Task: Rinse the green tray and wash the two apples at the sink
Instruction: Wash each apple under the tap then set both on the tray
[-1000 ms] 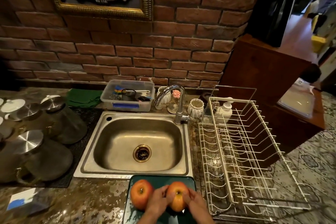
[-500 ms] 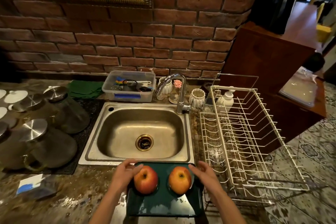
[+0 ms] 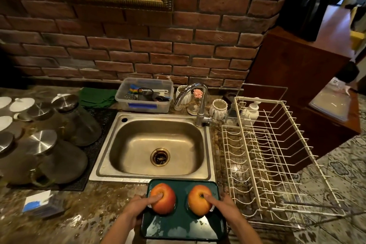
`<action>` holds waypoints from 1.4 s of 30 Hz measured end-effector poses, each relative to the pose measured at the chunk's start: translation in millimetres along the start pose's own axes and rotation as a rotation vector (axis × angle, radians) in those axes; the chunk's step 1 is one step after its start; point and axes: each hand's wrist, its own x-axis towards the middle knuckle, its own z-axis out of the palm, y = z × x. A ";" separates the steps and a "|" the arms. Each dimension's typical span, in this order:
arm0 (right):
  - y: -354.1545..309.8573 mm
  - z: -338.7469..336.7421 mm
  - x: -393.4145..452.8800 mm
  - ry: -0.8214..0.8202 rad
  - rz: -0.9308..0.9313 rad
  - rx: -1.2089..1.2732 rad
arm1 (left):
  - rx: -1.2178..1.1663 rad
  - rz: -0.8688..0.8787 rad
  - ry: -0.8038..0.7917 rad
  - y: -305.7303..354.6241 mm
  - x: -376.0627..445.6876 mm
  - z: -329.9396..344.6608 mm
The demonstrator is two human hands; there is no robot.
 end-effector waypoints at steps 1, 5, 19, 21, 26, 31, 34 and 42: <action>0.6 -0.3 -0.3 -0.006 0.012 0.015 | -0.021 0.007 -0.024 -1.5 2.4 -0.5; 3.5 0.1 0.0 -0.004 0.049 0.052 | -0.083 0.038 -0.075 -6.2 3.2 -5.8; -11.6 10.4 -10.2 0.041 0.059 0.121 | 0.015 0.052 -0.077 14.6 -1.7 -18.4; -21.2 14.6 -13.0 0.046 0.044 0.113 | 0.007 0.081 -0.069 27.2 -9.0 -27.0; -57.4 24.1 -20.3 0.046 -0.001 0.073 | 0.028 0.173 -0.001 68.0 -33.5 -47.9; -102.2 30.6 -27.4 0.066 -0.046 0.032 | 0.000 0.235 -0.007 102.6 -52.8 -68.3; -128.8 30.9 -35.4 0.061 -0.062 0.003 | -0.015 0.264 -0.023 120.0 -64.9 -73.0; -203.2 19.5 -64.3 0.060 -0.171 -0.073 | 0.052 0.418 -0.008 182.4 -116.7 -70.9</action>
